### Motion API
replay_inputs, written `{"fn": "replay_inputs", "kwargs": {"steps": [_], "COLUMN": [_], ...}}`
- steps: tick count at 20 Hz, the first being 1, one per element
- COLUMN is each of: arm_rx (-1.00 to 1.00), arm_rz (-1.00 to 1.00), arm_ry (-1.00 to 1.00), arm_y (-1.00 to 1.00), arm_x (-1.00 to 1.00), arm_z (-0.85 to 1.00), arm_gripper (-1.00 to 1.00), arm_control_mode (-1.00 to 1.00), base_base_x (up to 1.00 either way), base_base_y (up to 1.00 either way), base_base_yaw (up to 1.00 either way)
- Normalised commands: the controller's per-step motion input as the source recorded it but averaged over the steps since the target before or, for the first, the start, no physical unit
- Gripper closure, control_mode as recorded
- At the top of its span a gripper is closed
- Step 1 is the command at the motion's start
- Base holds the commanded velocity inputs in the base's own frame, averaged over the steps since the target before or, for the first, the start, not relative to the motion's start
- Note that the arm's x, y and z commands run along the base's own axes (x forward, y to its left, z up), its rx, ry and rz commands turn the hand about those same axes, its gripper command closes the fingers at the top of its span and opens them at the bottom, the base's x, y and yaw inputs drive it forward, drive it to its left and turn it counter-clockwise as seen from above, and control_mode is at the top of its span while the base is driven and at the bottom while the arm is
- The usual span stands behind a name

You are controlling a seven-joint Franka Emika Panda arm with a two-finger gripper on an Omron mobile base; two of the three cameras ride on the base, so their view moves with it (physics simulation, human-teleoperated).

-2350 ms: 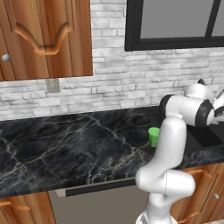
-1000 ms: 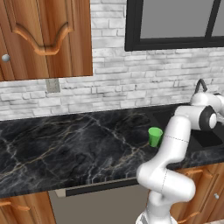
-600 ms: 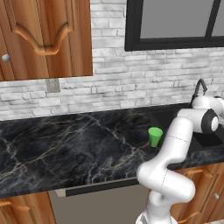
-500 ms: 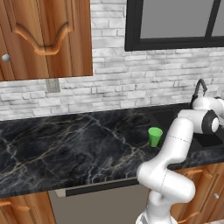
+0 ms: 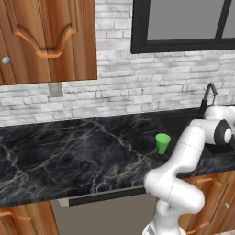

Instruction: Move any existing items from the left basin to the right basin for drying. Then move the cup from the counter to the left basin of the sink for washing.

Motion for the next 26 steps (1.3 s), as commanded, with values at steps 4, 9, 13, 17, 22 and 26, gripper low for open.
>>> {"fn": "replay_inputs", "kwargs": {"steps": [4, 9, 13, 17, 22, 26], "arm_rx": [0.00, 0.01, 0.00, 0.03, 0.08, 0.12], "arm_rz": [-0.01, -0.01, 0.00, 0.00, 0.00, 0.00], "arm_ry": [0.04, 0.08, 0.16, 0.12, 0.07, 0.01], "arm_y": [-0.12, -0.09, -0.02, -0.05, -0.05, -0.04], "arm_x": [0.04, 0.09, 0.14, 0.03, 0.00, 0.00], "arm_z": [-0.20, -0.17, -0.08, -0.07, -0.21, -0.23], "arm_gripper": [1.00, 1.00, 1.00, 1.00, 1.00, 1.00], "arm_control_mode": [-1.00, -1.00, -1.00, -1.00, -1.00, -1.00], "base_base_x": [0.00, 0.00, 0.00, 0.00, 0.00, 0.00], "base_base_y": [0.00, 0.00, 0.00, 0.00, 0.00, 0.00], "base_base_yaw": [0.00, 0.00, 0.00, 0.00, 0.00, 0.00]}}
